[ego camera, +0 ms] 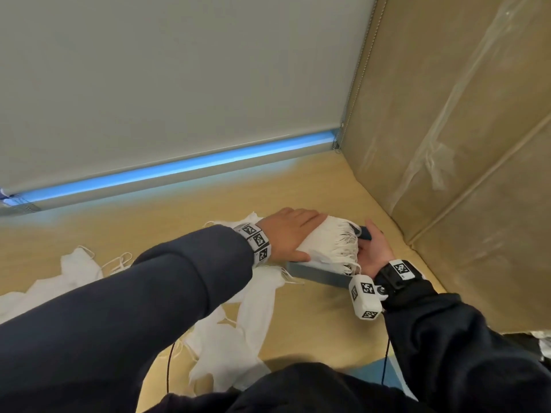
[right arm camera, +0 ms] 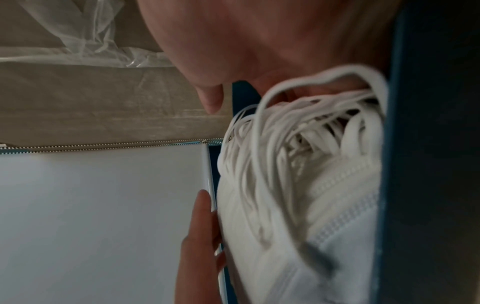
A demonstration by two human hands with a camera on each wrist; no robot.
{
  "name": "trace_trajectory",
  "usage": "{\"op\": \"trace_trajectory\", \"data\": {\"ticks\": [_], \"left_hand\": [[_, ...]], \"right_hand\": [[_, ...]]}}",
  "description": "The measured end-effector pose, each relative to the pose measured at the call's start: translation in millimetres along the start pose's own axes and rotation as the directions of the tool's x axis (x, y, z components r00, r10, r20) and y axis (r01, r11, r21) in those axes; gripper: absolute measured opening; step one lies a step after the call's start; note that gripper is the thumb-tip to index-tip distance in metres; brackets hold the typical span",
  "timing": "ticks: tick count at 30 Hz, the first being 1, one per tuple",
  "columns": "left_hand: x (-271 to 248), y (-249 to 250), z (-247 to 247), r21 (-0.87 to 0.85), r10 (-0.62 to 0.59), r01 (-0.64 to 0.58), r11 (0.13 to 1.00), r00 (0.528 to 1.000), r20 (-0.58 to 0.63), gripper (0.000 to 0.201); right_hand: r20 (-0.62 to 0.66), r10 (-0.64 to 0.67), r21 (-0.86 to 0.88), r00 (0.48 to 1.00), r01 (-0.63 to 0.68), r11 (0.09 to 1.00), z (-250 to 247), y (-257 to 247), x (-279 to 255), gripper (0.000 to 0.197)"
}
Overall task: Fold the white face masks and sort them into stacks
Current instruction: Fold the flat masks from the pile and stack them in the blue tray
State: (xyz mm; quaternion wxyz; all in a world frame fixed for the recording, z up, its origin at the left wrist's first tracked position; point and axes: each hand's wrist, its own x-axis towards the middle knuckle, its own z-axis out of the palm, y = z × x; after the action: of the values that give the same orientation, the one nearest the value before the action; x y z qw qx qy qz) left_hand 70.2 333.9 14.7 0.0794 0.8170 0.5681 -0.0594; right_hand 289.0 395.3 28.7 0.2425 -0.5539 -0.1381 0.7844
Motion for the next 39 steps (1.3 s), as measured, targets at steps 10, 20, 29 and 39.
{"op": "trace_trajectory", "data": {"ticks": [10,20,29,39], "left_hand": [[27.7,2.6,-22.0,0.062,-0.031,0.029,0.998,0.999,0.033,0.123],[-74.4,-24.0,-10.8,-0.529,-0.349,0.362,0.767,0.928,0.130,0.115],[-315.0,-53.5,54.8,-0.760,-0.833,0.615,0.212,0.520,0.188,0.017],[-391.2,-45.6,95.6,-0.432,-0.743,0.838,0.333,0.515,0.428,0.073]], "right_hand": [[0.015,-0.023,-0.022,1.000,0.024,0.999,9.7,-2.3,1.4,0.067],[-0.100,-0.204,-0.166,0.974,0.185,0.969,20.6,-4.3,-34.4,0.041],[0.359,-0.488,-0.457,0.796,0.606,0.651,74.3,57.5,-67.8,0.017],[0.369,0.401,-0.777,0.838,0.515,-0.362,137.0,225.2,-16.5,0.037]]}}
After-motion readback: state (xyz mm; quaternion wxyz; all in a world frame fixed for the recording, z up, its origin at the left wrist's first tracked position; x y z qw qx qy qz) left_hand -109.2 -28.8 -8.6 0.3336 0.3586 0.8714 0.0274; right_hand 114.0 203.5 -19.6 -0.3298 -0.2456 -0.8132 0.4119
